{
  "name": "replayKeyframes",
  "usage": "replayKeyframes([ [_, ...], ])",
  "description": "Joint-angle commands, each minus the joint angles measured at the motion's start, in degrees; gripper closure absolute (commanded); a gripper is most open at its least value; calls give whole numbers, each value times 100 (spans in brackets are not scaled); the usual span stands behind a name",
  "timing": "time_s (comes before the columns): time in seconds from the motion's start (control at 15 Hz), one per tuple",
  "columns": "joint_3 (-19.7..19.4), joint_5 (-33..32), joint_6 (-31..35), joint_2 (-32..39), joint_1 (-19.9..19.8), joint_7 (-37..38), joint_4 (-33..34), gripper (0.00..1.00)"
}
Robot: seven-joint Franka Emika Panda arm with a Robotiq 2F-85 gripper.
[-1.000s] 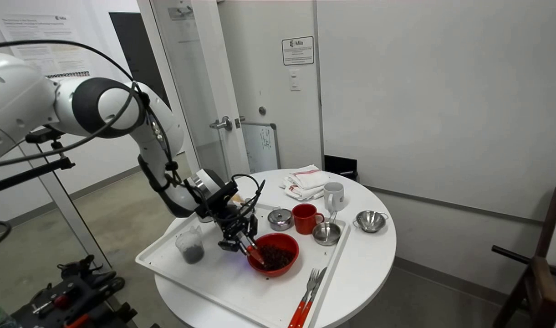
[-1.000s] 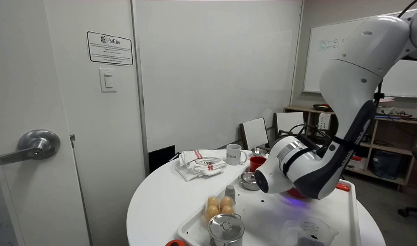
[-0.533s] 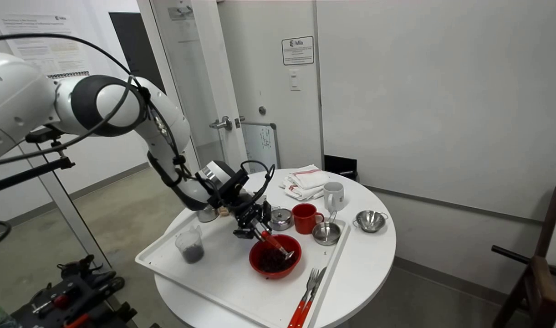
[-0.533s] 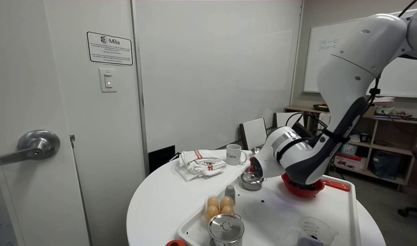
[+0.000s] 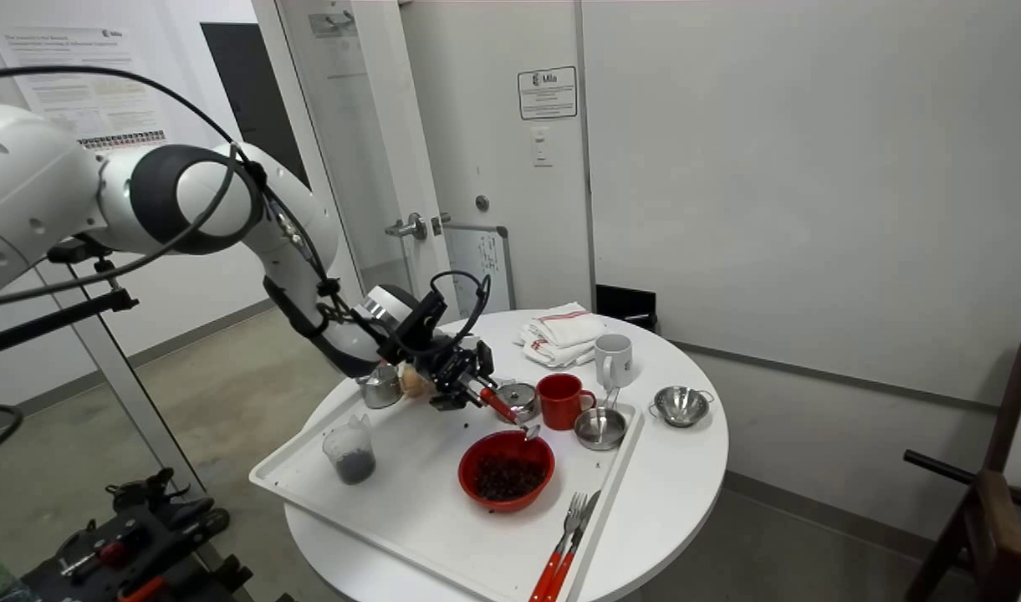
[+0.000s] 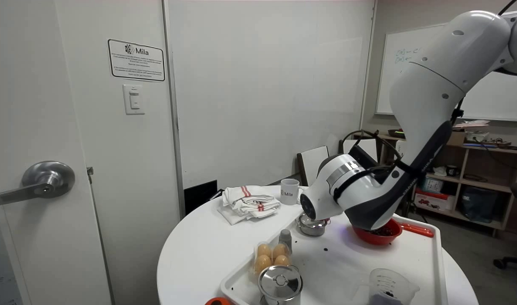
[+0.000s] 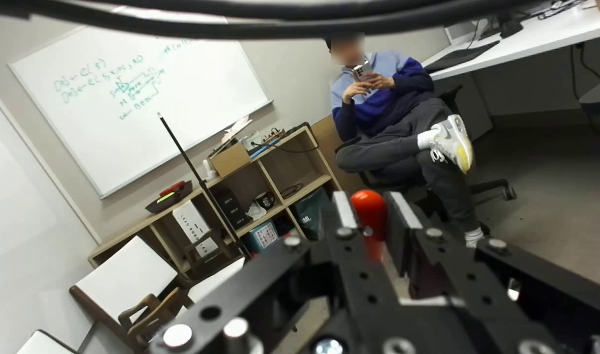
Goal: Use the spoon to stir the contents of the red bowl
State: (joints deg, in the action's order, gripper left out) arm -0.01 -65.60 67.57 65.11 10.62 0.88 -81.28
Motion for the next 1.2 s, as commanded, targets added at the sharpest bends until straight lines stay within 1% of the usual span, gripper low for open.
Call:
replayKeyframes([
  [0.0, -62, -303, -371, 293, 119, -267, 134, 95],
  [0.27, -30, -575, -504, 466, 143, -399, 132, 95],
  [0.47, 33, -705, -458, 539, 148, -446, 140, 95],
  [1.13, 317, -563, -287, 717, 74, -444, 68, 95],
])
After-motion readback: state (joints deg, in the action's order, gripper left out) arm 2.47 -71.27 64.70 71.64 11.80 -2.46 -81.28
